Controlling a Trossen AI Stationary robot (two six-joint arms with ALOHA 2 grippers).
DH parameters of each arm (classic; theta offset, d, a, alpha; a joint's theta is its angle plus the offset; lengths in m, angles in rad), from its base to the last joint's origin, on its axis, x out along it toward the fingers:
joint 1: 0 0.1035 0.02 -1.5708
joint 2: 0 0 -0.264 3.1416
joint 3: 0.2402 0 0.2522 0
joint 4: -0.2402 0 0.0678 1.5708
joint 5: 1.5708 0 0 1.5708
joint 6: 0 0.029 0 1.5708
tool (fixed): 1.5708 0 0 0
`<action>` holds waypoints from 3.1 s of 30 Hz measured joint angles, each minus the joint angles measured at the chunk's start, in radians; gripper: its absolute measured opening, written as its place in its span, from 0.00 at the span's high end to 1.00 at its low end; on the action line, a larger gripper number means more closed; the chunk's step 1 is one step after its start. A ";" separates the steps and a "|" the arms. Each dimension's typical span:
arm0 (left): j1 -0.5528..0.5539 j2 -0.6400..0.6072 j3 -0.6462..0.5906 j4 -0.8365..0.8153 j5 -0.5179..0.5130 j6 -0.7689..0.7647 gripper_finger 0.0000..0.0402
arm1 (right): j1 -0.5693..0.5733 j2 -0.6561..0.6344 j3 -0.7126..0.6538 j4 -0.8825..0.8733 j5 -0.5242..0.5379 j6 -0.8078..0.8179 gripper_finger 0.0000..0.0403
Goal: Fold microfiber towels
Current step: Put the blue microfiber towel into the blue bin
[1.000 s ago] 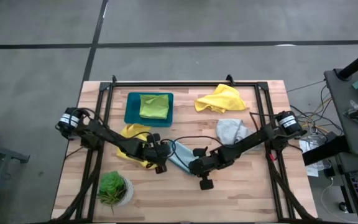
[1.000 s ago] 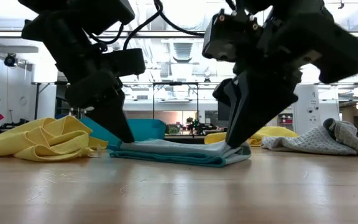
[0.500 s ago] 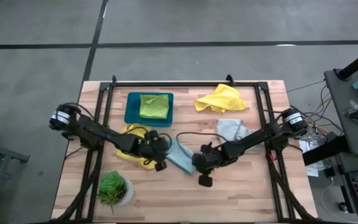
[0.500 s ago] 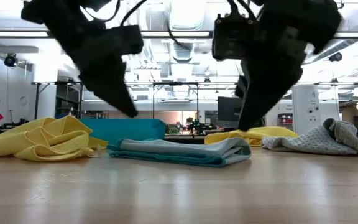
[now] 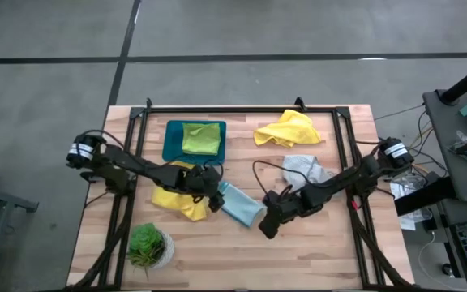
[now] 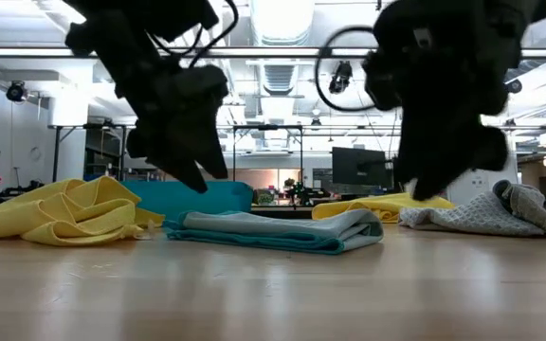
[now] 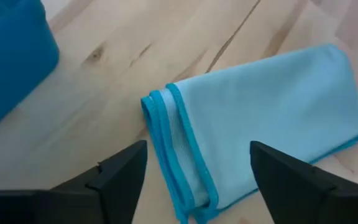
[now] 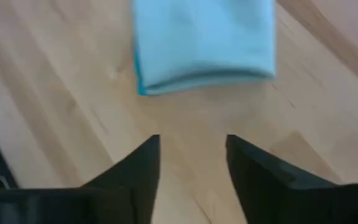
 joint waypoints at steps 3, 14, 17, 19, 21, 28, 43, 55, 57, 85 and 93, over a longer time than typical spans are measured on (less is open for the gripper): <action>0.011 0.023 0.000 0.009 0.001 -0.019 0.30 | 0.003 0.008 -0.030 0.048 0.037 0.078 0.47; 0.014 0.080 0.000 0.030 -0.003 -0.044 0.30 | 0.003 0.042 -0.165 0.363 0.129 0.216 0.32; 0.014 0.105 0.000 0.038 -0.004 -0.047 0.30 | 0.002 0.071 -0.172 0.416 0.143 0.220 0.31; 0.014 0.125 -0.002 0.055 -0.003 -0.048 0.30 | 0.002 0.097 -0.171 0.466 0.145 0.208 0.32; 0.014 0.137 0.000 0.088 0.013 -0.048 0.30 | 0.002 0.120 -0.171 0.518 0.150 0.195 0.32; 0.007 0.180 0.007 0.107 0.021 -0.069 0.34 | -0.004 0.168 -0.169 0.601 0.162 0.178 0.36; -0.019 0.186 0.008 0.102 -0.009 -0.072 0.73 | -0.021 0.172 -0.172 0.585 0.257 0.075 0.74; -0.033 0.154 0.006 0.084 -0.062 -0.065 0.97 | -0.047 0.168 -0.175 0.643 0.323 -0.116 0.97; -0.033 0.125 0.008 0.061 -0.093 -0.050 0.97 | -0.056 0.155 -0.174 0.645 0.322 -0.144 0.98; 0.165 -0.326 0.007 -0.208 -0.324 0.207 0.97 | -0.400 0.045 0.109 0.534 0.221 -0.821 0.98; 0.280 -0.361 0.007 -0.224 -0.327 0.273 0.98 | -0.519 0.116 0.242 0.483 0.108 -0.915 0.98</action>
